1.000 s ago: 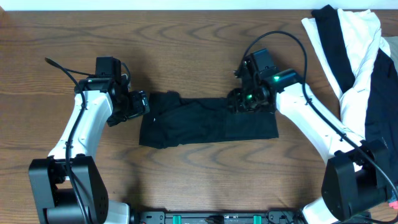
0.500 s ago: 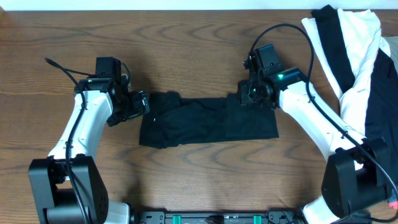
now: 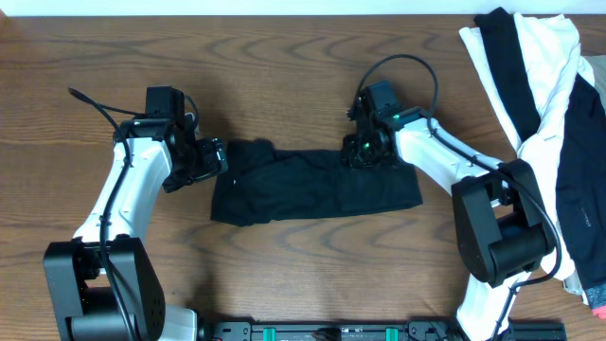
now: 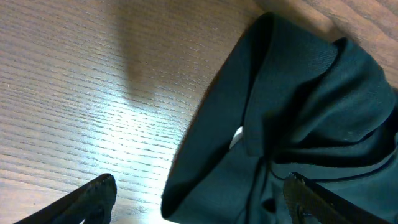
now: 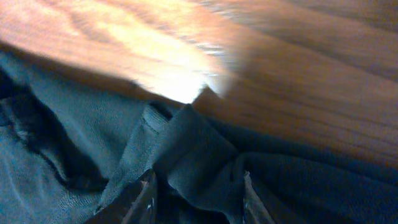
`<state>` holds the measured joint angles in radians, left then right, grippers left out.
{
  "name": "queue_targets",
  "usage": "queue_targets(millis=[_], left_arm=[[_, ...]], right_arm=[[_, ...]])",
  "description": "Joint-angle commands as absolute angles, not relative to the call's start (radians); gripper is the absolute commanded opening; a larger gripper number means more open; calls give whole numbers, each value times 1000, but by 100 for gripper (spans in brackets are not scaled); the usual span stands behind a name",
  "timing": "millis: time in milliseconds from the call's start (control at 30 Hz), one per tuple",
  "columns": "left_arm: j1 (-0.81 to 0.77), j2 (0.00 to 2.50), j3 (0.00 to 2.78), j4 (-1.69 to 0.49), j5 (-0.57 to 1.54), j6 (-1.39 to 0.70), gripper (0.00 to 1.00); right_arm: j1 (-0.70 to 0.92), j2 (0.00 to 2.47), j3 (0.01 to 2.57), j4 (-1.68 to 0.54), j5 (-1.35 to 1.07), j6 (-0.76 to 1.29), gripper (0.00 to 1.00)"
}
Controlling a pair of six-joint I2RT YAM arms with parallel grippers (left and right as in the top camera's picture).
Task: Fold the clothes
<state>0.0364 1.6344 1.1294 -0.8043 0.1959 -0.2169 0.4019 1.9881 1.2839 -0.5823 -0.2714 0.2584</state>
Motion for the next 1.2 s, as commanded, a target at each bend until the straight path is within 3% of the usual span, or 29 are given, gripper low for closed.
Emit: queue_targets(millis=[0,300,433,600,900,1167], left_arm=[[33,1640,1116,-807,198,-226,88],[33,1640,1116,-807,199,-226,92],[33,1640,1116,-806,198,-226,92],[33,1641,1116,-803,199,-226,100],[34,1684,1116,-761,323,-100,98],[33,1831,1116,-771,413,-33,98]], right_arm=[[424,1995,1299,-582,-347,202,43],[390,1964,1302,-592,-322,205,47],[358,1873,1309,-618,-297,205,48],[319,1714,1309,-668,-276,205,52],[304,1623,1307,-874,-142,204,55],[304,1623,1304,-890,-134,204,55]])
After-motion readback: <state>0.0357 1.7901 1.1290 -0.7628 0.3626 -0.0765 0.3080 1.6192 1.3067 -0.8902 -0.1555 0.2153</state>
